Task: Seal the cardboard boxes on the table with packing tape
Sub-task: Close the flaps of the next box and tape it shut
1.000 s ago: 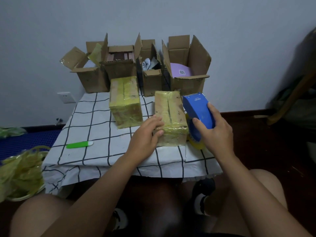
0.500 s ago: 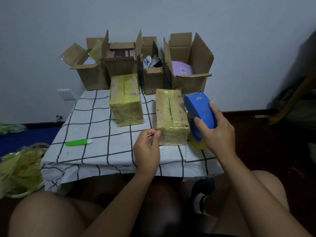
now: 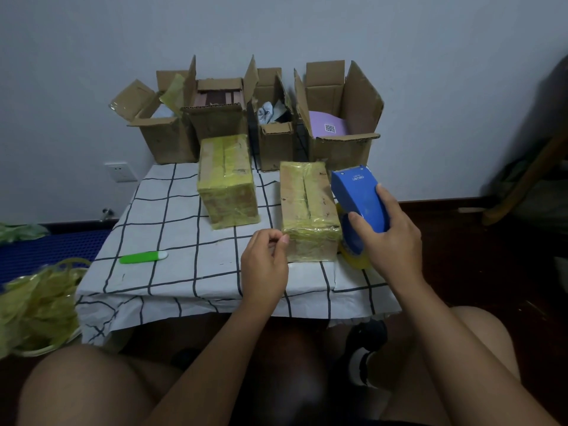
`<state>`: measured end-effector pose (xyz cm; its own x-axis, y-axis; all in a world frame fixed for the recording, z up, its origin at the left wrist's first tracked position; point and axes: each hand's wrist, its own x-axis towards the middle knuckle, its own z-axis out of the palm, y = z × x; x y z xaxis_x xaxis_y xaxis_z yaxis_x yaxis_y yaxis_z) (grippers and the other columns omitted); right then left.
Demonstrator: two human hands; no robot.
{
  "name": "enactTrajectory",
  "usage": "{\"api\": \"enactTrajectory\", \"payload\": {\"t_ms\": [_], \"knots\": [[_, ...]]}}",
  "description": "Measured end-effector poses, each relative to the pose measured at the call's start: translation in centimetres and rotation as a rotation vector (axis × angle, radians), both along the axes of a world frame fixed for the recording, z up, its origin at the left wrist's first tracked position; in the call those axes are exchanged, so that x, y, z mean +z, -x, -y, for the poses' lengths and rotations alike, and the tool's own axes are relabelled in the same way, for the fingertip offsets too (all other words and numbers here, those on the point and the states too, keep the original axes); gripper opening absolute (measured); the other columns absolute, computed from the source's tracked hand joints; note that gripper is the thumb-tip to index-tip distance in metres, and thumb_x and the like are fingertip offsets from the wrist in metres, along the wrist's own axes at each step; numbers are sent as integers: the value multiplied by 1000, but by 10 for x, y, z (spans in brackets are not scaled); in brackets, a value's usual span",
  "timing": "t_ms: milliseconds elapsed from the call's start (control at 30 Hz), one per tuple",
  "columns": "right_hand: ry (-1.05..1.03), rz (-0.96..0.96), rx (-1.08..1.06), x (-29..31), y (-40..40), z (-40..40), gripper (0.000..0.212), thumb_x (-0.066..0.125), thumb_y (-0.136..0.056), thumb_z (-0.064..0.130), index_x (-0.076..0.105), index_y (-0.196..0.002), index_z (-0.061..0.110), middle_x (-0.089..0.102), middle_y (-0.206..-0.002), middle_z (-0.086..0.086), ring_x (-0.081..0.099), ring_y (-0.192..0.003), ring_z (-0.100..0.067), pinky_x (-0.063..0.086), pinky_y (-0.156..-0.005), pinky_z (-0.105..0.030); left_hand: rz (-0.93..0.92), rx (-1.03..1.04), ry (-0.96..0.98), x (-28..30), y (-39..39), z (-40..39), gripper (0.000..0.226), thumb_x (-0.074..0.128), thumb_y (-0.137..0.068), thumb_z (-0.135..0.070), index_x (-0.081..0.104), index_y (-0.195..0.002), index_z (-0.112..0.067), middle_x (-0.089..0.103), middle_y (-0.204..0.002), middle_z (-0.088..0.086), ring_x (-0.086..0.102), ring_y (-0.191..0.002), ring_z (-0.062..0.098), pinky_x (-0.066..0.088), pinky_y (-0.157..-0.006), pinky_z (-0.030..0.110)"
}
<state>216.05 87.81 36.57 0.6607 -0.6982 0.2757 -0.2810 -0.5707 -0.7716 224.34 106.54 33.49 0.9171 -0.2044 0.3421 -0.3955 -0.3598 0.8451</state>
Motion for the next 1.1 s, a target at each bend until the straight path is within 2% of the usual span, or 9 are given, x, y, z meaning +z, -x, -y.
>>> {"api": "enactTrajectory", "payload": {"t_ms": [133, 267, 467, 600, 767, 867, 967, 1067, 1100], "knots": [[6, 4, 0, 1, 0, -1, 70, 65, -88, 52, 37, -150, 35, 49, -113, 9, 50, -102, -13, 42, -83, -32, 14, -46, -12, 4, -2, -3, 16, 62, -96, -28, 58, -108, -20, 57, -104, -12, 62, -85, 3, 50, -70, 19], [8, 4, 1, 1, 1, -3, 70, 66, -88, 51, 37, -150, 35, 48, -113, 9, 51, -103, -15, 45, -84, -33, 215, 10, -177, 8, -8, 0, 11, 60, -97, -17, 61, -89, -10, 49, -86, -12, 43, -69, 4, 29, -58, 19], [2, -4, -7, 2, -1, -4, 71, 67, -87, 52, 37, -150, 37, 55, -120, 3, 50, -105, -15, 43, -85, -33, 130, 38, -243, 13, -9, 4, 21, 54, -100, -22, 45, -81, -19, 41, -76, -13, 40, -64, 10, 27, -57, 29], [8, -1, 0, 1, 0, -2, 71, 66, -88, 52, 36, -151, 37, 56, -124, 1, 48, -104, -12, 41, -84, -31, 175, -44, -270, 16, -11, -6, 15, 56, -99, -27, 51, -88, -17, 47, -88, -10, 47, -76, 10, 30, -61, 26], [5, -8, 2, 2, 1, -3, 71, 65, -88, 52, 35, -151, 38, 52, -118, 5, 48, -103, -12, 40, -84, -31, 247, -206, -246, 13, -26, -15, 19, 67, -92, -22, 66, -111, -19, 46, -127, 0, 47, -113, 15, 44, -81, 30], [5, -7, -7, 3, 1, -4, 71, 66, -88, 52, 36, -150, 38, 49, -113, 8, 47, -102, -11, 39, -84, -30, 305, -219, -221, 12, -36, -12, 7, 69, -88, -8, 71, -92, -13, 56, -116, 1, 47, -111, 21, 42, -87, 34], [7, -14, -9, 4, 3, -4, 71, 65, -88, 52, 36, -151, 37, 48, -111, 7, 47, -100, -12, 39, -84, -31, 355, -241, -235, 15, -39, -7, 14, 66, -84, 2, 63, -82, -11, 61, -98, -4, 44, -104, 16, 44, -87, 39], [1, -12, -6, 4, 3, -4, 71, 65, -88, 52, 35, -151, 38, 49, -111, 7, 47, -101, -13, 39, -84, -31, 413, -259, -286, 17, -38, -5, 1, 63, -87, -11, 64, -87, -13, 61, -102, -3, 45, -106, 18, 44, -89, 42], [-3, -14, -6, 4, 3, -4, 71, 65, -87, 52, 35, -151, 38, 49, -111, 6, 48, -101, -13, 40, -84, -31, 425, -254, -308, 18, -37, -5, 9, 60, -88, -20, 65, -92, -14, 60, -106, -2, 46, -108, 18, 44, -91, 42]]}}
